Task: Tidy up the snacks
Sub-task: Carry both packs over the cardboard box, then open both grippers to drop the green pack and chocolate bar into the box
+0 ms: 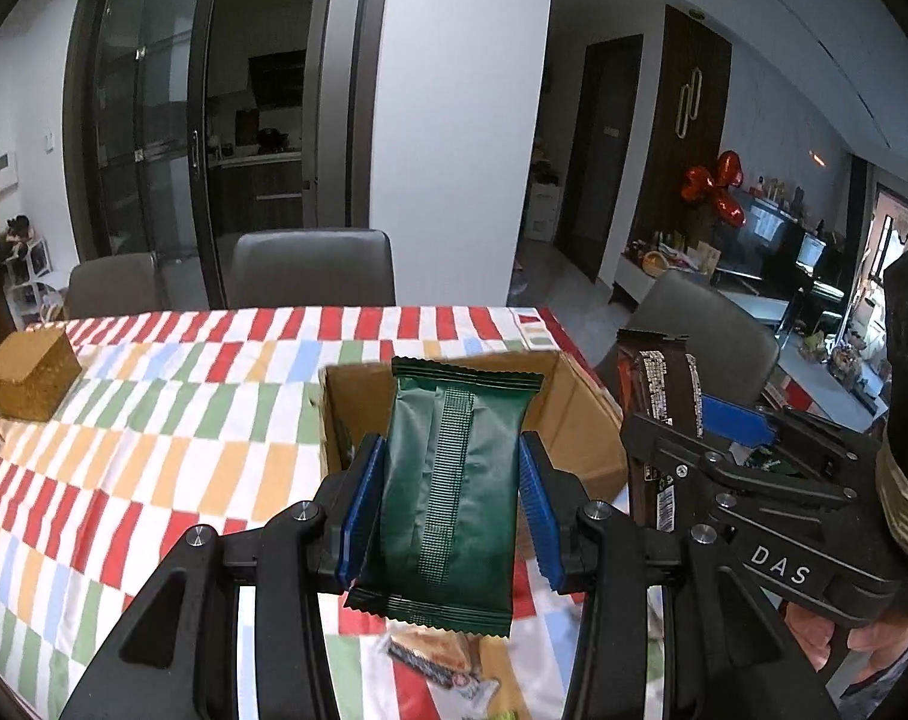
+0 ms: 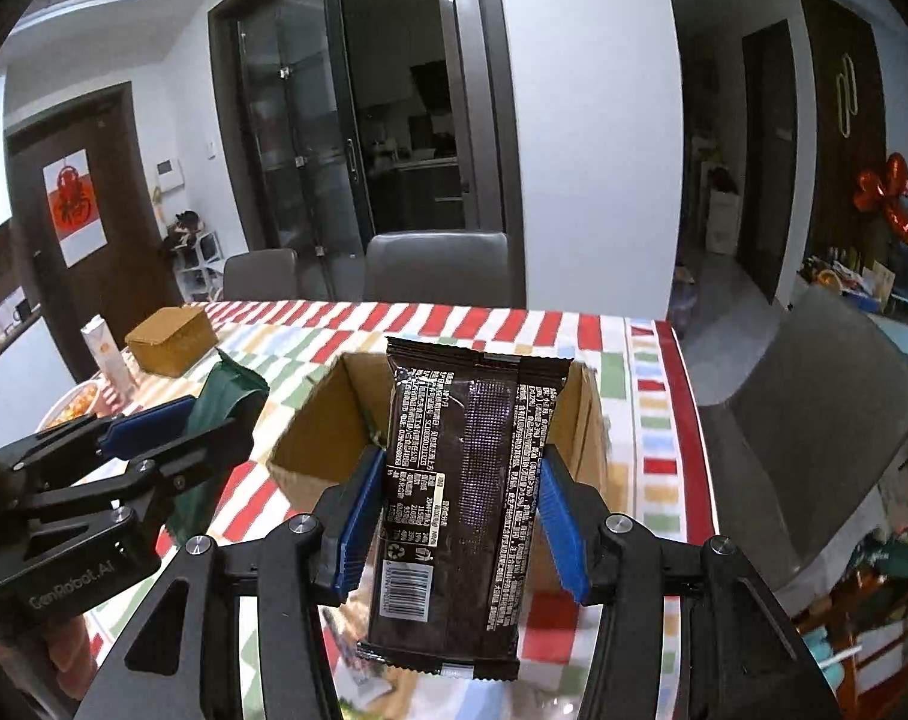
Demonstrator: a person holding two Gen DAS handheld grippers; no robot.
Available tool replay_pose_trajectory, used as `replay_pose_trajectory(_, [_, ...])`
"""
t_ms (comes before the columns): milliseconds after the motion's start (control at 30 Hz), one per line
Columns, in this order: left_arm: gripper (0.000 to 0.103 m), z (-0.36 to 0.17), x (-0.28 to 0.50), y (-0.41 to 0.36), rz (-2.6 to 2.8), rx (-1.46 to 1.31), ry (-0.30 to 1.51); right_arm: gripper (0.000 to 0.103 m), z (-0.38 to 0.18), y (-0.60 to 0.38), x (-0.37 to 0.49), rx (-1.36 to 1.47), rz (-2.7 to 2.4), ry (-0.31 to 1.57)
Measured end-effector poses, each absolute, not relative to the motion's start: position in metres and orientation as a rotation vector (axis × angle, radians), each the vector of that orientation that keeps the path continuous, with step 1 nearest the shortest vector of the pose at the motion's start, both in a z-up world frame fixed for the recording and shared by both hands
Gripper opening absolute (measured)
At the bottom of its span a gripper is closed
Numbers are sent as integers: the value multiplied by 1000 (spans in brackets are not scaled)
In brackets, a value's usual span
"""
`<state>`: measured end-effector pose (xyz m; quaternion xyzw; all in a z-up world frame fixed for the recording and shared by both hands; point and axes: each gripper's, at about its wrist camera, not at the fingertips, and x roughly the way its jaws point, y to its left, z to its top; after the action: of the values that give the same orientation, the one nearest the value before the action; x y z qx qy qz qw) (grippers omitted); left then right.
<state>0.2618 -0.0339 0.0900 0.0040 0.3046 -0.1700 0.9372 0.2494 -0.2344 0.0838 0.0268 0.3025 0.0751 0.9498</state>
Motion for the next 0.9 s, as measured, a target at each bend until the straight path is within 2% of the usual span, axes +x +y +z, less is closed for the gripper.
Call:
replay_pose_trajectory(500, [44, 87, 327, -43, -319, 22, 656, 51, 96, -240, 308, 20, 103, 563])
replay_pose_trajectory(900, [45, 58, 366, -55, -266, 29, 726, 51, 69, -241, 343, -28, 81, 638])
